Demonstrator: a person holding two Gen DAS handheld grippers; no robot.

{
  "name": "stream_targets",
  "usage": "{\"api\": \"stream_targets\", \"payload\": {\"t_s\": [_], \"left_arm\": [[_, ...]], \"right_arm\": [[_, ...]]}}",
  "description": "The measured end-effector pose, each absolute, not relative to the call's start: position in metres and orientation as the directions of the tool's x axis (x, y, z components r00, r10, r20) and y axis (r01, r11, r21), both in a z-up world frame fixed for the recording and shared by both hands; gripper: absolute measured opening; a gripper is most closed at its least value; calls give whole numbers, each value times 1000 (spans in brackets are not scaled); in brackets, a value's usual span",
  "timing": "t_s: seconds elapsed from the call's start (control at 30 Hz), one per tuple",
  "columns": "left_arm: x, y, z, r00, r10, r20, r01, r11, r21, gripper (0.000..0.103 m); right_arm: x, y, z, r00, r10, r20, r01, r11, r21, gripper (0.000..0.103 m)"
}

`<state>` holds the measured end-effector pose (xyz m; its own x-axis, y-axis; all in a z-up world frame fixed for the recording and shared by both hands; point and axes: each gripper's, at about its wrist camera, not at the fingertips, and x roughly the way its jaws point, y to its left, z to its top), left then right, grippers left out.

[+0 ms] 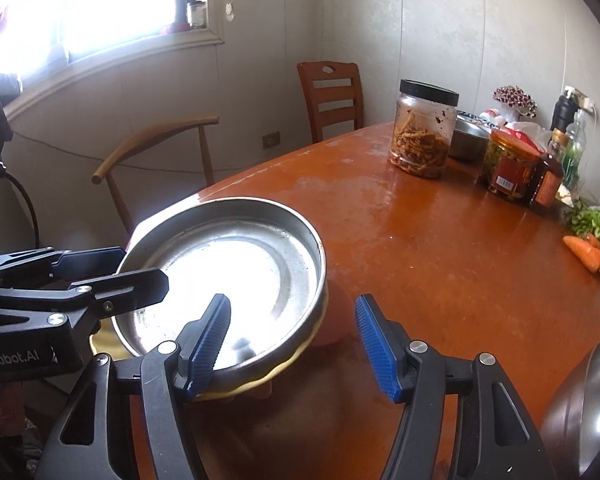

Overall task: Organize plates and bowls
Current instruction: 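Carry the grey pan over and lower it onto the yellow plate, then open the left tool off the pan and move toward the steel bowls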

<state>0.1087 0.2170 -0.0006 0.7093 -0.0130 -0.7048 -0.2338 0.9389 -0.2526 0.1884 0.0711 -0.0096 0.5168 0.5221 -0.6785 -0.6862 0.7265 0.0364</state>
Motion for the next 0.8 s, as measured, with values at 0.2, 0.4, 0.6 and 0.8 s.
{"api": "stream_targets", "payload": {"t_s": [0.2, 0.4, 0.6, 0.8], "left_arm": [[102, 215, 5, 715, 18, -699, -255, 937, -237, 60], [94, 208, 13, 727, 26, -686, -258, 937, -237, 62], [87, 196, 24, 735, 51, -676, -262, 941, -213, 65], [82, 174, 32, 743, 42, -669, -236, 950, -203, 68]], "right_arm": [[184, 62, -6, 527, 535, -660, -680, 731, 50, 69], [178, 47, 3, 532, 578, -619, -680, 727, 95, 74], [172, 30, 14, 575, 585, -572, -656, 747, 105, 75], [151, 6, 33, 640, 554, -533, -619, 782, 69, 76]]}}
